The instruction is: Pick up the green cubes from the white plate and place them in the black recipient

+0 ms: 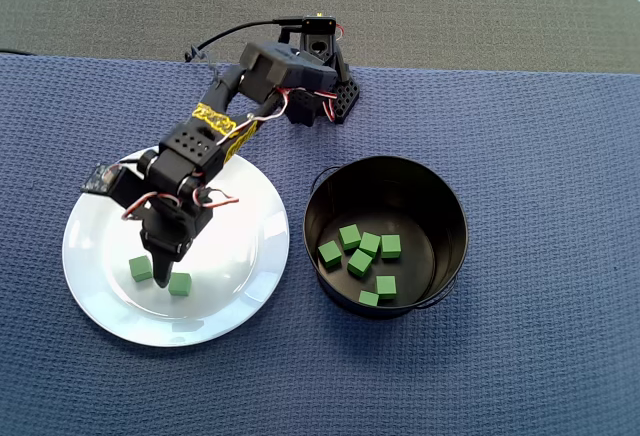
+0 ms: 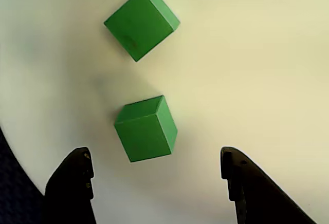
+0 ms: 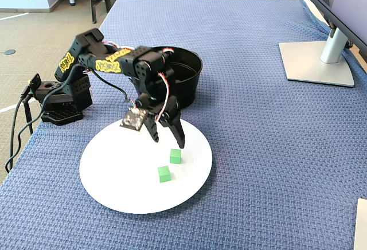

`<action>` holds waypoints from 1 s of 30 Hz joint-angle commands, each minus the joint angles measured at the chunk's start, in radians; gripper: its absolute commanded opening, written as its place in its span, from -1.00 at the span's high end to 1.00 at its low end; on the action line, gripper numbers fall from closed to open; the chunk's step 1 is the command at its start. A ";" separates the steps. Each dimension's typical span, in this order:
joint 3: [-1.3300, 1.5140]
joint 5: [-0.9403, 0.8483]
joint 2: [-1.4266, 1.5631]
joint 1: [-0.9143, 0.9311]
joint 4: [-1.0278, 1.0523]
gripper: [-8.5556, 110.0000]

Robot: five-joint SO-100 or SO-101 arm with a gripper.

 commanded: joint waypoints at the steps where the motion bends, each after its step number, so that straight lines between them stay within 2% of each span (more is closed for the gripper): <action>1: -0.110 -0.052 -0.017 -0.026 0.025 0.44; 6: -0.170 -0.130 -0.067 -0.064 0.028 0.43; 16: -0.252 -0.150 -0.150 -0.089 0.029 0.43; 30: -0.245 -0.184 -0.193 -0.052 -0.012 0.55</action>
